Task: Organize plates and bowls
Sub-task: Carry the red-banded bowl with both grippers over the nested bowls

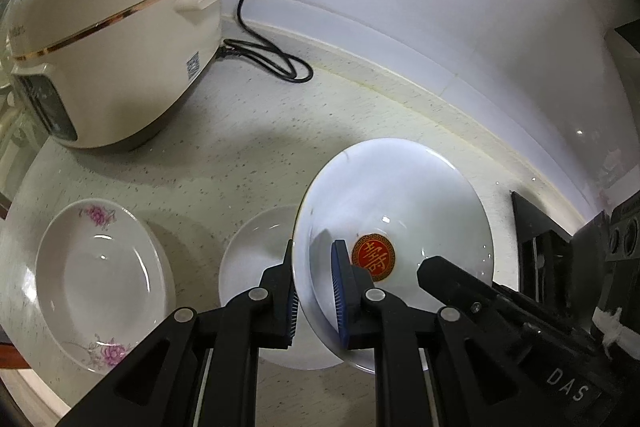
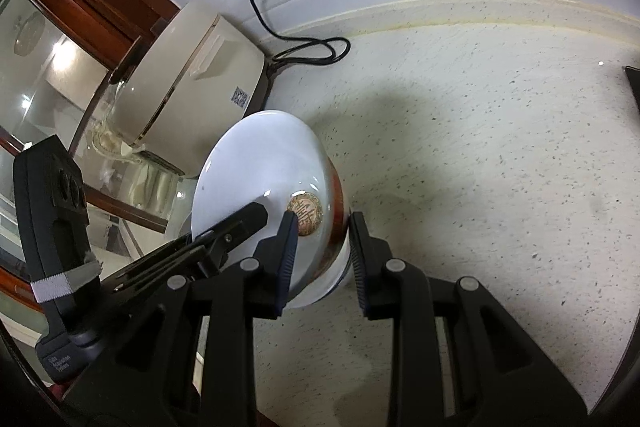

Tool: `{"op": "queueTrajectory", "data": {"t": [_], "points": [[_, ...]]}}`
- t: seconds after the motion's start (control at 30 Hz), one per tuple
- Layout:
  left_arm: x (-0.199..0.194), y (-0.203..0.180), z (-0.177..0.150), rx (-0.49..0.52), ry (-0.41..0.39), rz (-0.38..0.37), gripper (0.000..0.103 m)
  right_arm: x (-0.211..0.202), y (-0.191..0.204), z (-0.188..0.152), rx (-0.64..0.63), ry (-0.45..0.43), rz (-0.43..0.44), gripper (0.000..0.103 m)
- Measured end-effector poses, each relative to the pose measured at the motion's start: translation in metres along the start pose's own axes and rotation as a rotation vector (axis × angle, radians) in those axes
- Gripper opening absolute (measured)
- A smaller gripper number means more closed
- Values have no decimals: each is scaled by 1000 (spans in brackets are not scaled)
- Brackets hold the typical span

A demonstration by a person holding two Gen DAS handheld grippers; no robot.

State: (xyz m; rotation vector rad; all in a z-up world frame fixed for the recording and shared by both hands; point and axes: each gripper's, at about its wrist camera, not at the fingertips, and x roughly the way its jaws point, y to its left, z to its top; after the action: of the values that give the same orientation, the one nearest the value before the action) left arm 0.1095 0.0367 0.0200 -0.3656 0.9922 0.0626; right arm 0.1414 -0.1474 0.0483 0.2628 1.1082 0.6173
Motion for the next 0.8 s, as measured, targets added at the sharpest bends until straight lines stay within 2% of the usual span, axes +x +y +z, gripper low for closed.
{"op": "queueTrajectory", "data": {"t": [0.47, 0.8], "points": [[12, 15, -10, -26, 55, 33, 15, 20, 2, -5, -20, 69, 9, 30], [10, 24, -14, -41, 57, 48, 15, 29, 8, -8, -59, 101, 16, 30]]}}
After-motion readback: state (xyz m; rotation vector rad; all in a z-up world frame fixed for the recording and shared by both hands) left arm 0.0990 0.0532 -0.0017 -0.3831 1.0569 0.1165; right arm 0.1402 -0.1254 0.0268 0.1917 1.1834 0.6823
